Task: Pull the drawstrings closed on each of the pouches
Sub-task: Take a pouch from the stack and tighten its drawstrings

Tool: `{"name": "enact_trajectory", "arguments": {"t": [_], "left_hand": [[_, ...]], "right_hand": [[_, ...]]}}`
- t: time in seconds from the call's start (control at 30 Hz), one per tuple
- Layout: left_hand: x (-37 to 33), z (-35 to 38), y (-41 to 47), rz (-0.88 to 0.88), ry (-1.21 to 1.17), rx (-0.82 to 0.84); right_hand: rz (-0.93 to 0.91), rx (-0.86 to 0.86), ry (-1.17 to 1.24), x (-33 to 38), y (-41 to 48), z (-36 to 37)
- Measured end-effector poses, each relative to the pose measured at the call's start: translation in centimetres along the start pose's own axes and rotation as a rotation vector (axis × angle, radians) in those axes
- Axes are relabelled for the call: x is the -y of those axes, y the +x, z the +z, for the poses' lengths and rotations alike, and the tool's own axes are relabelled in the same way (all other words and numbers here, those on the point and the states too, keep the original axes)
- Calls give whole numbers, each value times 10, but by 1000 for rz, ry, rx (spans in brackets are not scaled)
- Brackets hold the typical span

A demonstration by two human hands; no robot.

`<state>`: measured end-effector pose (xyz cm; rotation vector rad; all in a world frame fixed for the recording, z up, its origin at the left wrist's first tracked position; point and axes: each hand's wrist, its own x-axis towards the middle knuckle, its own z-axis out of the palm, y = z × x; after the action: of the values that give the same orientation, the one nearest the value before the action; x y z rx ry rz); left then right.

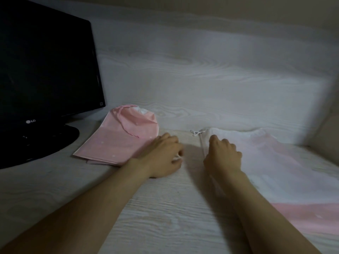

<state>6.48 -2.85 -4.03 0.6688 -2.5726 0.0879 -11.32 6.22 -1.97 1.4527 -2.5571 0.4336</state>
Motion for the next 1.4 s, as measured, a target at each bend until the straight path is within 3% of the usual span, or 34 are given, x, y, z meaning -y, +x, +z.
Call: {"name": "enact_trajectory", "arguments": {"t": [0.13, 0.33, 0.53, 0.63, 0.77, 0.9, 1.07, 1.23, 1.4], "left_hand": [[-9, 9, 0, 8, -134, 107], [-6, 8, 0, -39, -130, 99], [-8, 10, 8, -173, -268, -248], [-2, 9, 12, -342, -283, -457], [8, 10, 14, -518, -338, -554], [13, 1, 12, -468, -527, -586], [8, -8, 14, -378, -589, -454], [8, -14, 9, -324, -453, -578], [0, -29, 5, -158, -272, -808]], "right_hand": [[52, 99, 47, -21, -1, -1], [-34, -11, -77, -18, -4, -14], [-76, -398, 114, -17, 0, -16], [-140, -600, 308, -11, 2, -17], [-229, -760, 607, -8, 1, -22], [-404, -754, 862, -10, -3, -30], [-424, -625, 1025, -11, -1, -28], [-421, -577, 842, -16, 4, -24], [-393, -690, 351, -24, 17, -8]]}}
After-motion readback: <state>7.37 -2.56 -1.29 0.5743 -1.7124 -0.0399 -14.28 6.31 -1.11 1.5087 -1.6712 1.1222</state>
